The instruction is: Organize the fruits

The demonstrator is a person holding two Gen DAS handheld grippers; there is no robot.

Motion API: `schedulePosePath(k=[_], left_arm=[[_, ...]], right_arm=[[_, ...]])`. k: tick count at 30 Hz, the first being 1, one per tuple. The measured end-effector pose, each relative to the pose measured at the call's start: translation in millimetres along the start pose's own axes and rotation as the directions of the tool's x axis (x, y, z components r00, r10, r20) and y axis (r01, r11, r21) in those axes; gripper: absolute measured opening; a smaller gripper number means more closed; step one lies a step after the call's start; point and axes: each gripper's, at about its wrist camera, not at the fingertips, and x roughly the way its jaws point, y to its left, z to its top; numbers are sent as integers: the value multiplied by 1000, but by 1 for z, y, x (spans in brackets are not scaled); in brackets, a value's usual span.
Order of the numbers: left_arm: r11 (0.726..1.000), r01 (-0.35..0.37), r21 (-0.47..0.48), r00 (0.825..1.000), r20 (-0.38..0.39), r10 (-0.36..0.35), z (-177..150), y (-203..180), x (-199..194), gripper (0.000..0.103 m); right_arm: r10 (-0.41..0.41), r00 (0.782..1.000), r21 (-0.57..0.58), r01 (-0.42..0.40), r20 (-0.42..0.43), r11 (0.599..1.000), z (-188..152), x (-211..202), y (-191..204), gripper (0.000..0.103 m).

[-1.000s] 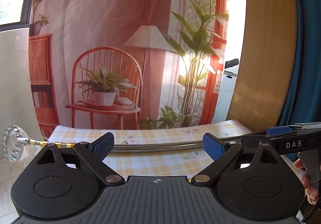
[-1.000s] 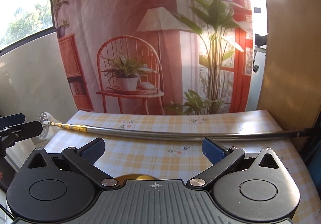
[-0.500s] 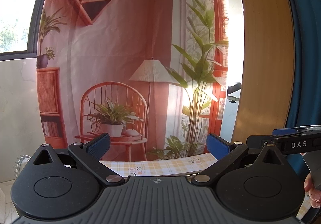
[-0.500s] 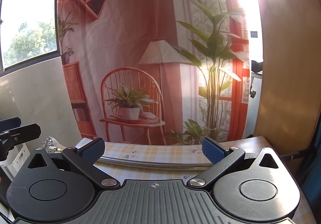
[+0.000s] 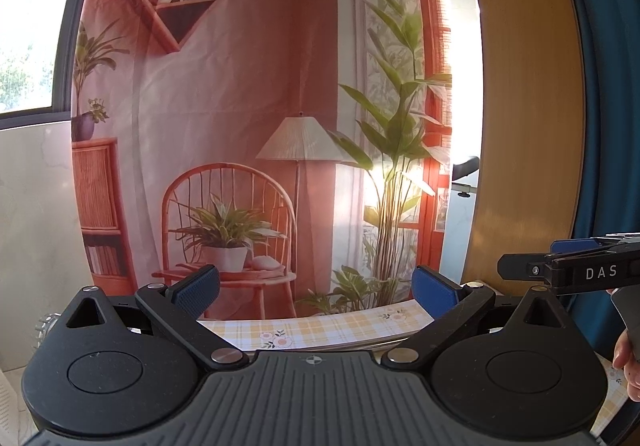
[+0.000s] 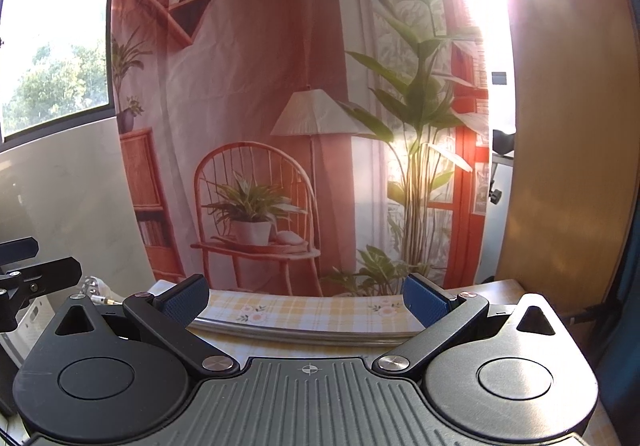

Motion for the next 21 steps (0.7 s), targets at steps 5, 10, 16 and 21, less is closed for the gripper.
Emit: schedulePosePath(k=[5,10,16,21], left_arm=[[1000,-5,7,1000,-6,5,0,-1,0,103],[1000,-8,-2,1000,-8,8,1,1,-1,103],[1000,-19,1,1000,-13,19,2,0,-1,103],[1000,-20,-1,1000,-18,20,2,0,-1,103]], right_arm=[[-4,1000,-1,4,-2,1000,-1,0,1,103],[-10,1000,-6,10,-1,1000,-1,0,2,103],[-17,1000,-13,17,-2,1000,-2,-1,4,103],[-22,1000,-14,22,-3,1000,-2,0,4,103]])
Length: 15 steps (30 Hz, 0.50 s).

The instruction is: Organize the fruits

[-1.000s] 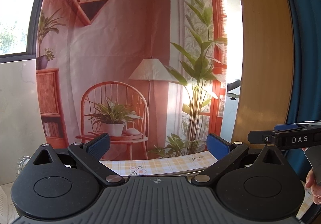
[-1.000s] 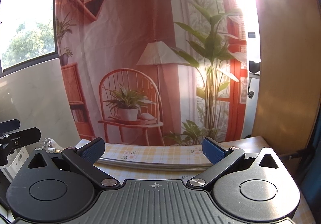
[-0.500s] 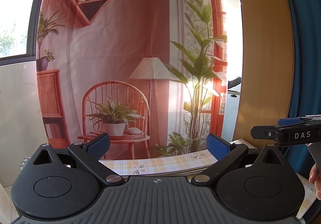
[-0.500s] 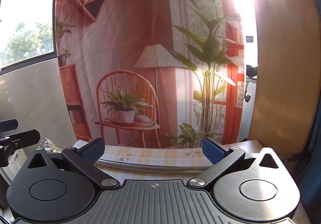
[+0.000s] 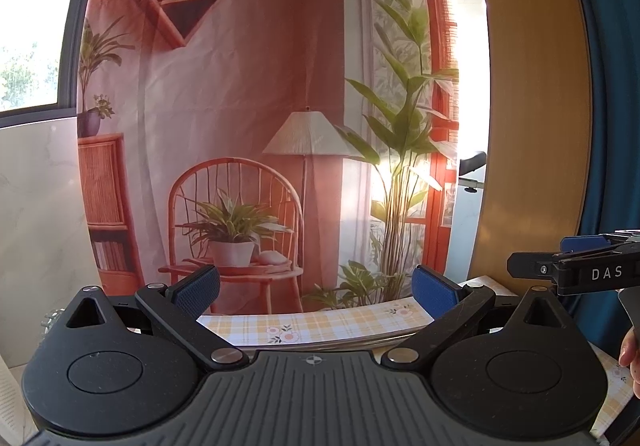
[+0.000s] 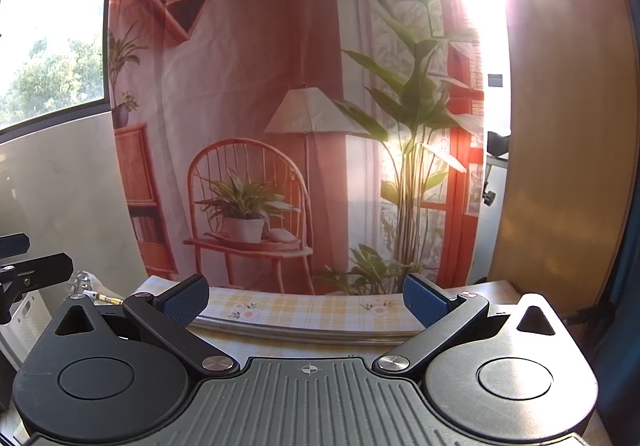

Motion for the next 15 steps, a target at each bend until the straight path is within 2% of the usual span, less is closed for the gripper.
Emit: schedulePosePath(k=[15], left_arm=[[1000,-2,0,1000,-2,2,0,0,0,103]], right_arm=[[-5,1000,3,5,1,1000,1,-1,0,103]])
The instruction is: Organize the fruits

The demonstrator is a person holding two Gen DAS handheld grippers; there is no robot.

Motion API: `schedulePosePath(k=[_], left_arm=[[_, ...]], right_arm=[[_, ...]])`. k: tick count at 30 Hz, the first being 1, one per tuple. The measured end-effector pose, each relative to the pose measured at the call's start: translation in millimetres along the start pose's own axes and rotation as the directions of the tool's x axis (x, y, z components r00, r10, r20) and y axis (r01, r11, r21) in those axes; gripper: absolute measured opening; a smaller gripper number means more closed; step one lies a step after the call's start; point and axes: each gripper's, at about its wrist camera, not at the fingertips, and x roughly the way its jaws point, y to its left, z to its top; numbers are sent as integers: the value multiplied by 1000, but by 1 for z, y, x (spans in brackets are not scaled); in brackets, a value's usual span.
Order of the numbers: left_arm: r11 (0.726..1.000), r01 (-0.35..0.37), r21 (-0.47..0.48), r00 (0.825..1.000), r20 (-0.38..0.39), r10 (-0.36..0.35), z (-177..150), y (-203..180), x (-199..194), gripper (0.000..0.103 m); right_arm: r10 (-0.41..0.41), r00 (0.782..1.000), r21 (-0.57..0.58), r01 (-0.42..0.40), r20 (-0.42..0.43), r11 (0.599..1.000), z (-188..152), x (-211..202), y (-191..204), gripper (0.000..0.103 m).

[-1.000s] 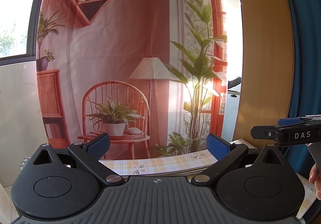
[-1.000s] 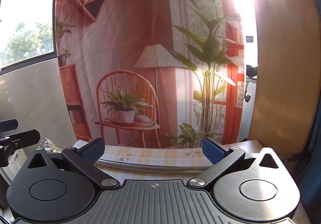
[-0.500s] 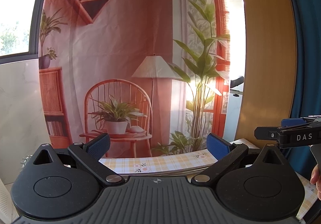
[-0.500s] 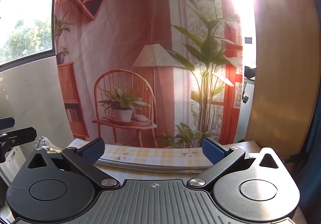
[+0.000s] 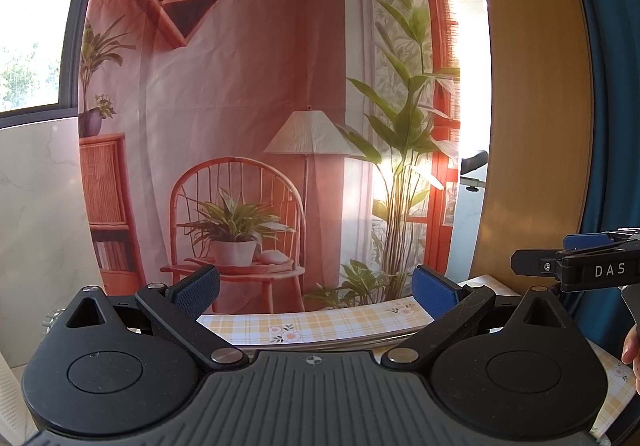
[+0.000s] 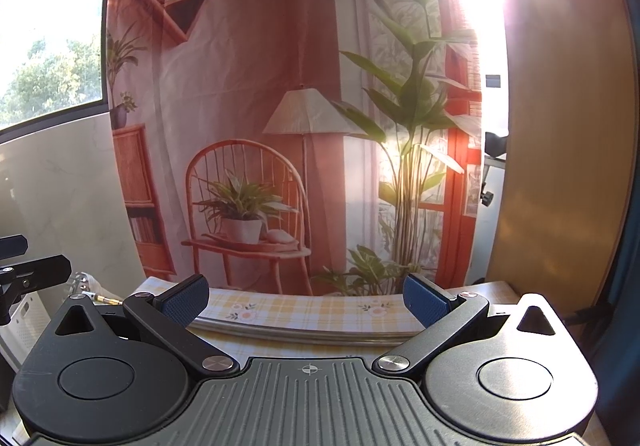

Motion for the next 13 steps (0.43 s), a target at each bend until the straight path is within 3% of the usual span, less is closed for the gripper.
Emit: schedulePosePath(k=[13], left_arm=[[1000,16,-9,1000,-3,-16,-2,4,1,103]], right_arm=[[-2,1000,-1,2,-4,1000,-2,0,0,103]])
